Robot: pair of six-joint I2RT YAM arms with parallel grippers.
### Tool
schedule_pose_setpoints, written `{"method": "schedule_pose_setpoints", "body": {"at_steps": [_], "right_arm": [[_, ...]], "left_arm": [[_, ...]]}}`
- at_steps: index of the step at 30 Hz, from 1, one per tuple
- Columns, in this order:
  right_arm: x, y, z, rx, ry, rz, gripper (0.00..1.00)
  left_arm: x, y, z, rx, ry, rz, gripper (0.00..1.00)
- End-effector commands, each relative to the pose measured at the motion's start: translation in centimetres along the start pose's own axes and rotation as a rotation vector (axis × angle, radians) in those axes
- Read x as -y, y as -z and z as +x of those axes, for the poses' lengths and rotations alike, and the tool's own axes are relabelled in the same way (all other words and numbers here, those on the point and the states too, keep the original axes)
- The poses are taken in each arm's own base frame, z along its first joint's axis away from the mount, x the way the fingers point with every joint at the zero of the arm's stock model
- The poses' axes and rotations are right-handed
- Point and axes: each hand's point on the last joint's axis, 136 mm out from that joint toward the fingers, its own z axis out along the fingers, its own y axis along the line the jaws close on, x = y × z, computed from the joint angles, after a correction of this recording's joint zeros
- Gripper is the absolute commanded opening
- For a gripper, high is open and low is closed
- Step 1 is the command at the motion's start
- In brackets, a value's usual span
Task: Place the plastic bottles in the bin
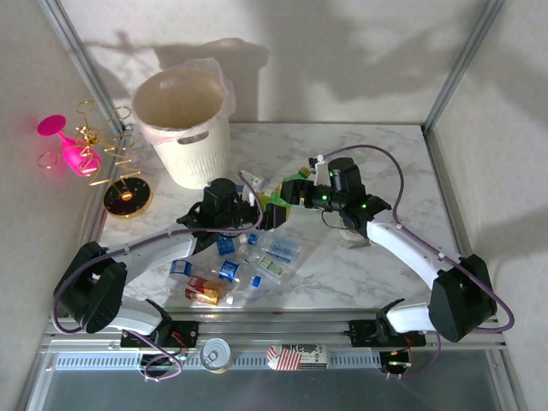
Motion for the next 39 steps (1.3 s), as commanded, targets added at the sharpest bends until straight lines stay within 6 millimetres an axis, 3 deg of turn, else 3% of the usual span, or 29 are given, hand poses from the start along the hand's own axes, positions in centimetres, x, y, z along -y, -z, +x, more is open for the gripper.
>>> {"method": "schedule_pose_setpoints", "body": {"at_steps": [1,6,13,19,22,26,30,39], "right_arm": [[-1.4,0.8,-0.4,0.018,0.023,-0.055,0.51],[-1.5,0.9,-0.6,0.029,0.022,-0.061,0.55],[-0.6,2.5,-2.8,0.123,0.017,0.008,0.89],[1.9,4.8,-4.7,0.230,0.028,0.121,0.99],[3.1,5.3,-4.9,0.272,0.036,0.172,0.99],[5.2,5.1,-4.7,0.294,0.008,0.251,0.99],[6.9,4.1,-4.4,0.276,-0.017,0.303,0.99],[6.3,2.9,-2.9,0.235,0.021,0.210,0.99]], "left_arm": [[0.6,0.0,-1.5,0.033,-0.024,0.010,0.68],[0.9,0.2,-1.7,0.048,-0.019,0.018,0.55],[0.7,1.3,-2.6,0.096,-0.028,-0.027,0.48],[-0.5,2.7,-3.6,0.167,-0.019,-0.113,0.48],[-1.1,3.8,-4.6,0.214,-0.010,-0.153,0.48],[-1.6,5.5,-7.2,0.299,-0.016,-0.213,0.48],[-2.8,7.7,-11.5,0.400,-0.016,-0.300,0.48],[-6.6,12.2,-22.1,0.577,0.013,-0.508,0.48]]}}
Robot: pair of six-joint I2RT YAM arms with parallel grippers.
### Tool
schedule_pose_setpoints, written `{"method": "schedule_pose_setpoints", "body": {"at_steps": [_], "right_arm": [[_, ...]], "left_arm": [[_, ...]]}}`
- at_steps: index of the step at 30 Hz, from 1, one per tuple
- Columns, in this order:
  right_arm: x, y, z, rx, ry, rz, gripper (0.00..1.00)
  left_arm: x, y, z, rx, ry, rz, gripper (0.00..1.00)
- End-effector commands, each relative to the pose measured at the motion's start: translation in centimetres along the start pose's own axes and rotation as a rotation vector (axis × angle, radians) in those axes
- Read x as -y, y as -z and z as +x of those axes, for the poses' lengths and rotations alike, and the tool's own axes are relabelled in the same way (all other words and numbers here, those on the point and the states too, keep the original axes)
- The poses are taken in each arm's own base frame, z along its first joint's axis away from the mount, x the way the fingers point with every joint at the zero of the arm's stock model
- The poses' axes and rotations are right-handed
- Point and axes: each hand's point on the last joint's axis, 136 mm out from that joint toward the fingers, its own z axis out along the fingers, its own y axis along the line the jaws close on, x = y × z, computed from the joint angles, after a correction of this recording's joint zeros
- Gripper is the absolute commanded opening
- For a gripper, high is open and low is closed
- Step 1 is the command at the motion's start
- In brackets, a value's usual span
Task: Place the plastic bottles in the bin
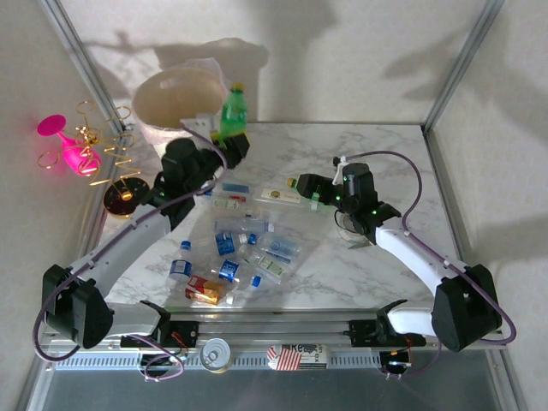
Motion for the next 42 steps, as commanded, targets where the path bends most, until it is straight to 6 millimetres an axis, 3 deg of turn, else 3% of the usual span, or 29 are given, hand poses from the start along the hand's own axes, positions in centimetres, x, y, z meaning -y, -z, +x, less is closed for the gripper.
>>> {"method": "schedule_pose_setpoints", "body": {"at_steps": [1,10,16,21,24,31,37,42], "right_arm": [[-0.9,0.4,0.1,0.019,0.036,-0.069,0.99],[-0.8,1.0,1.3,-0.004,0.045,-0.087,0.99],[-0.5,1.4,1.3,0.003,0.047,-0.072,0.99],[-0.3,1.7,1.2,0.012,0.049,-0.059,0.99],[-0.5,1.8,1.2,0.011,0.053,-0.062,0.99],[-0.7,2.0,1.0,0.016,0.052,-0.069,0.99],[-1.0,1.7,1.2,0.012,0.049,-0.096,0.99],[-1.2,0.8,2.0,-0.019,0.055,-0.128,0.99]], "left_arm": [[-2.4,-1.0,-3.5,0.051,0.005,-0.116,0.49],[-8.9,-3.4,-9.4,0.089,-0.020,-0.316,0.54],[-13.6,-4.3,-9.2,0.033,-0.011,-0.435,0.55],[-15.4,-4.9,-7.6,-0.015,0.004,-0.459,0.58],[-15.8,-5.1,-7.2,-0.027,0.003,-0.472,0.64],[-15.4,-4.6,-8.2,-0.011,-0.008,-0.478,0.99],[-13.2,-2.6,-10.4,0.034,-0.002,-0.438,1.00],[-11.2,0.3,-10.3,0.023,0.017,-0.398,0.99]]}}
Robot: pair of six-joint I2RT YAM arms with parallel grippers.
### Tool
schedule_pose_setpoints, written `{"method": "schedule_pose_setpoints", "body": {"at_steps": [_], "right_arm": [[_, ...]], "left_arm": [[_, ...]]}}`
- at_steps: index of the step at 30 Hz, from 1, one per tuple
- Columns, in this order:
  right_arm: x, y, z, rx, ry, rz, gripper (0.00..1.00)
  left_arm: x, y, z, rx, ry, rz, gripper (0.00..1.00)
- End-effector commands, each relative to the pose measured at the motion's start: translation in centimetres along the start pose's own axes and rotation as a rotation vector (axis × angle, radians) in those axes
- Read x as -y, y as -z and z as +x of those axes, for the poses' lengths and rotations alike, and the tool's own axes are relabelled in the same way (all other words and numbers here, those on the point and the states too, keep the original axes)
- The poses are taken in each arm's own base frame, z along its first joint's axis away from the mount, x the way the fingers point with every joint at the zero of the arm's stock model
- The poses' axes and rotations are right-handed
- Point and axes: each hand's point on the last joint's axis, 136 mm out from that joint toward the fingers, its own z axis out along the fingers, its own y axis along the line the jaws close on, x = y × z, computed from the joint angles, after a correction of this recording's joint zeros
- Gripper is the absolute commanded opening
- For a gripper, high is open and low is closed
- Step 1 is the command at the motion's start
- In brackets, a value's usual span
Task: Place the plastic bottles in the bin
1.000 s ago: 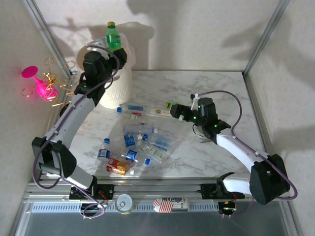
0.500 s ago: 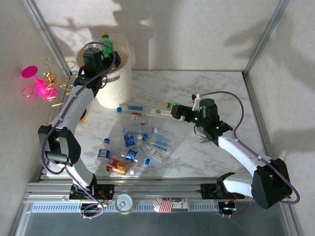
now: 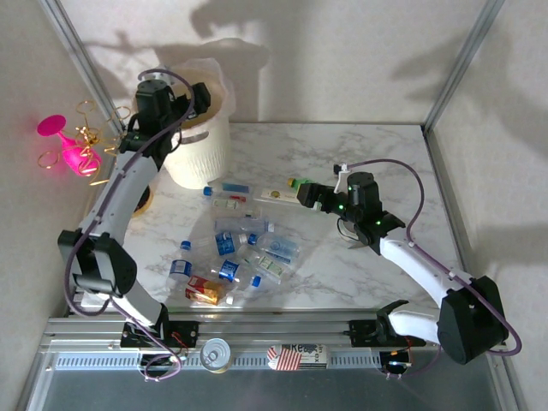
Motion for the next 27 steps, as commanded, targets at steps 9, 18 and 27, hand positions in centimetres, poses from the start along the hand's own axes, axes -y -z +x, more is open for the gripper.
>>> {"method": "schedule_pose_setpoints", "body": {"at_steps": [9,18,27], "right_arm": [[-0.1,-2.3,1.0,-0.049,0.022,-0.059,0.99],[-0.1,-4.9,2.2,-0.123,-0.015,-0.100,0.99],[-0.3,-5.6,3.5,-0.166,-0.029,-0.114,0.99]], "left_arm": [[-2.9,11.2,7.3,-0.147,0.075,-0.019,1.00],[-9.4,17.6,21.7,-0.408,0.274,-0.179,1.00],[-15.7,20.7,25.8,-0.403,0.289,-0.485,1.00]]}}
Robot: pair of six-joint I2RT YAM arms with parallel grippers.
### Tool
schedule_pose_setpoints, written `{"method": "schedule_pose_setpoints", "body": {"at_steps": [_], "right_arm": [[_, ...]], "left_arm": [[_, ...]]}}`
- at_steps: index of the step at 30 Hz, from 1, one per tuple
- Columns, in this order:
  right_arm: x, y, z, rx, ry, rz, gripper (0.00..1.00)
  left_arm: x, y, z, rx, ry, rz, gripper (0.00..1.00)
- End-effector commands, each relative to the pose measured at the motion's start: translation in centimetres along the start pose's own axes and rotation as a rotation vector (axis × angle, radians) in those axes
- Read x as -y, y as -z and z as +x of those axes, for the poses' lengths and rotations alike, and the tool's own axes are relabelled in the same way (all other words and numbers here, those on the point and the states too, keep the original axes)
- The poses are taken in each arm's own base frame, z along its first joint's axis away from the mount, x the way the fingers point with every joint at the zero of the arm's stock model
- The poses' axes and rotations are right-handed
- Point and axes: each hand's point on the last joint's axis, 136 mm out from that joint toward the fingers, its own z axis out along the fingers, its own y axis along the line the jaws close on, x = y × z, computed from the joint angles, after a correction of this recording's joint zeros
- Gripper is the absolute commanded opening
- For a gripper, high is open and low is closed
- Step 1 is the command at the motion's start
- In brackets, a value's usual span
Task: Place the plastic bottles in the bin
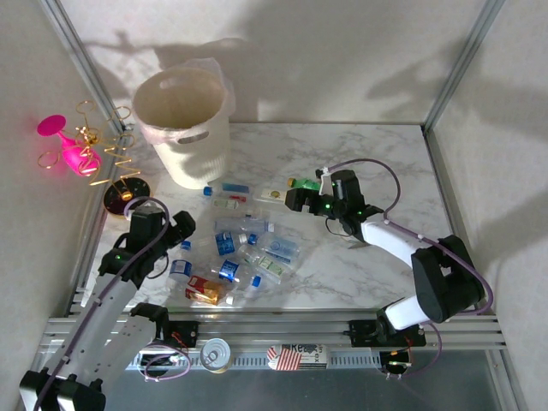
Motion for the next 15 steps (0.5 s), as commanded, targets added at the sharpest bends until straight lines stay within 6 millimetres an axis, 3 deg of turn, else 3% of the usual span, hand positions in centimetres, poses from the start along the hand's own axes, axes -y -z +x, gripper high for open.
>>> {"method": "schedule_pose_setpoints", "body": {"at_steps": [1,7,15], "right_arm": [[-1.4,0.1,-0.9,0.022,0.014,-0.045,0.99],[-0.9,1.0,-0.4,0.040,0.012,-0.015,0.99],[-0.7,1.1,-0.3,0.042,0.014,-0.004,0.99]], "left_arm": [[-2.6,0.1,-0.4,0.041,0.057,-0.147,1.00],[-4.7,-1.6,3.3,-0.072,0.148,-0.218,1.00],[-5.4,-1.0,5.1,-0.110,0.146,-0.250,0.99]]}}
